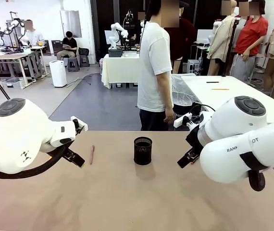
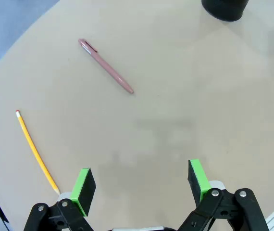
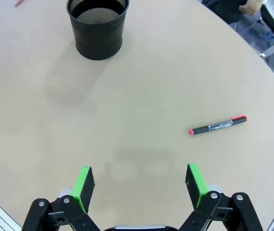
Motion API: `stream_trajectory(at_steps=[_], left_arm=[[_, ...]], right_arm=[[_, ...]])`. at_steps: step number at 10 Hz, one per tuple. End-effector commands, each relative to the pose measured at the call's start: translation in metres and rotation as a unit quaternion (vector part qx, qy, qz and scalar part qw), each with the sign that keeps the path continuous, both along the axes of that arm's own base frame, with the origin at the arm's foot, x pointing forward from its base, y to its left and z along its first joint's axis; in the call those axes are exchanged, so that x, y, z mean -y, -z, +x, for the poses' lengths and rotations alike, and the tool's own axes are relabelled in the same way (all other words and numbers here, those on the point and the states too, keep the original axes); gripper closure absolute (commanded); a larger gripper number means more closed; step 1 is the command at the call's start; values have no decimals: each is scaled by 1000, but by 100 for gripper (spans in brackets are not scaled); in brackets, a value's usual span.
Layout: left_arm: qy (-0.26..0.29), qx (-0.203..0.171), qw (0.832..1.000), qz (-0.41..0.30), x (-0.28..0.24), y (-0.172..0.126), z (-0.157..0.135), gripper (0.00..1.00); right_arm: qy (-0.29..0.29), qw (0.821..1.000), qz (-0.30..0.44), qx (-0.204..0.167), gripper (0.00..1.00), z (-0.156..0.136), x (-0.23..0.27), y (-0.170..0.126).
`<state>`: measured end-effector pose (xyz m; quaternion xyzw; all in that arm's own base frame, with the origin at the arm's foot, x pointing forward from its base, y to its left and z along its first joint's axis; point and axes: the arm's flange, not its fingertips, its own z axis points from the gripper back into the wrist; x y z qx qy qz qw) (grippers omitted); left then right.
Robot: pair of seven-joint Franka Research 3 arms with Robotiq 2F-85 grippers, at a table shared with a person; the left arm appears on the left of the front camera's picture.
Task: Place the pens into the pen holder.
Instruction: Pick up a writing instrument from the table and place it into the Pen holder.
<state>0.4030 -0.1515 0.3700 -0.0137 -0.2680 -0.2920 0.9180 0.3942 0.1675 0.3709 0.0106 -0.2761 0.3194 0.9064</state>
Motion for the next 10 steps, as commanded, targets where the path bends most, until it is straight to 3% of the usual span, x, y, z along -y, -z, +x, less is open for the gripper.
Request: stream_trajectory(at_steps=[1, 5, 6, 9, 10], left_arm=[[0, 0, 1000, 0, 0, 0, 0, 0], [0, 0, 1000, 0, 0, 0, 0, 0], [19, -11, 1000, 12, -4, -5, 1, 0], [65, -76, 995, -25, -6, -28, 5, 0], [79, -100, 991, -36, -8, -39, 8, 0]], right_arm=[[0, 1000, 0, 0, 0, 0, 0, 0], [0, 1000, 0, 0, 0, 0, 0, 0], [-19, 999, 11, -30, 0, -1, 0, -1], [-50, 994, 65, -71, 0, 0, -4, -33], [-54, 994, 71, -70, 0, 2, -4, -44]])
